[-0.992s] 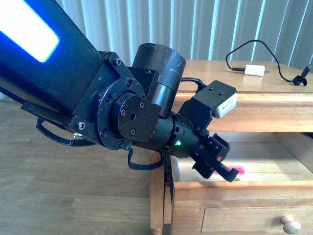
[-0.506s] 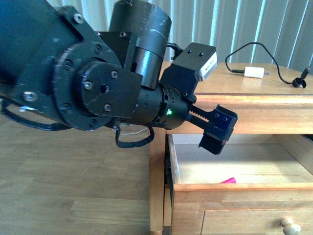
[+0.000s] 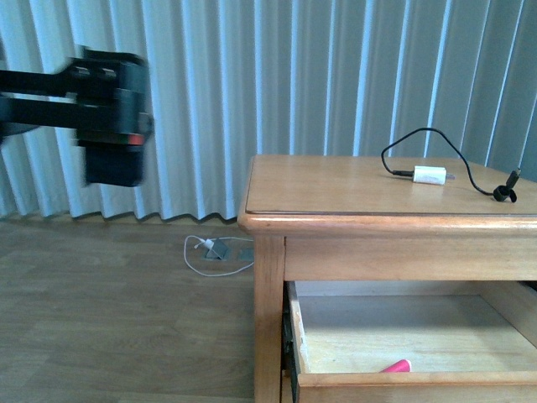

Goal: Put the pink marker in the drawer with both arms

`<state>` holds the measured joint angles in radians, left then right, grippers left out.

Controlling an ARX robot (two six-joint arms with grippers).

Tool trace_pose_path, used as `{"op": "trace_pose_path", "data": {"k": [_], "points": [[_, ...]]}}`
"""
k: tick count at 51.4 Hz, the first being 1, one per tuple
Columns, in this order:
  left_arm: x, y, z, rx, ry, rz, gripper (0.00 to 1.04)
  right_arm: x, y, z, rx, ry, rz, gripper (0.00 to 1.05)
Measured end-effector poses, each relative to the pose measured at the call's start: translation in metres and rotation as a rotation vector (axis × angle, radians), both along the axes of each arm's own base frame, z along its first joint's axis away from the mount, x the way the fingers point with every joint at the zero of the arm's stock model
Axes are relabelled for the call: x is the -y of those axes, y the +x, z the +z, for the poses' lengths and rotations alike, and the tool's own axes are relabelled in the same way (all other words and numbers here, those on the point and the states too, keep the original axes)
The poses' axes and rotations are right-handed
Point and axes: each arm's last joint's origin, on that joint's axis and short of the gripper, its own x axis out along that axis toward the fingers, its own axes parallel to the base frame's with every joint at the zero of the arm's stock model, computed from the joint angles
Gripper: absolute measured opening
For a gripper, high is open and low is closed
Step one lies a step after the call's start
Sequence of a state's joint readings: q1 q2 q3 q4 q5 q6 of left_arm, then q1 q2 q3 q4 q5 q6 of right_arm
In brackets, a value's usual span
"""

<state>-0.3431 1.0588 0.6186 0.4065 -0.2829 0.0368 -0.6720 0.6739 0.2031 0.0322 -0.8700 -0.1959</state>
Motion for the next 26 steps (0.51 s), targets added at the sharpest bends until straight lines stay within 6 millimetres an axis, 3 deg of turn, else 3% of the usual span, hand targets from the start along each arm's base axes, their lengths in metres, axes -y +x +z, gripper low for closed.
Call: {"op": "trace_pose_path", "data": {"k": [11, 26], "points": [[-0.037, -0.078, -0.030, -0.031, -0.080, 0.166, 0.99, 0.000, 0.000, 0.000, 0.000, 0.000, 0.000, 0.96], [-0.058, -0.119, -0.060, -0.016, -0.202, 0.275, 0.99, 0.000, 0.000, 0.000, 0.000, 0.000, 0.000, 0.96]]}}
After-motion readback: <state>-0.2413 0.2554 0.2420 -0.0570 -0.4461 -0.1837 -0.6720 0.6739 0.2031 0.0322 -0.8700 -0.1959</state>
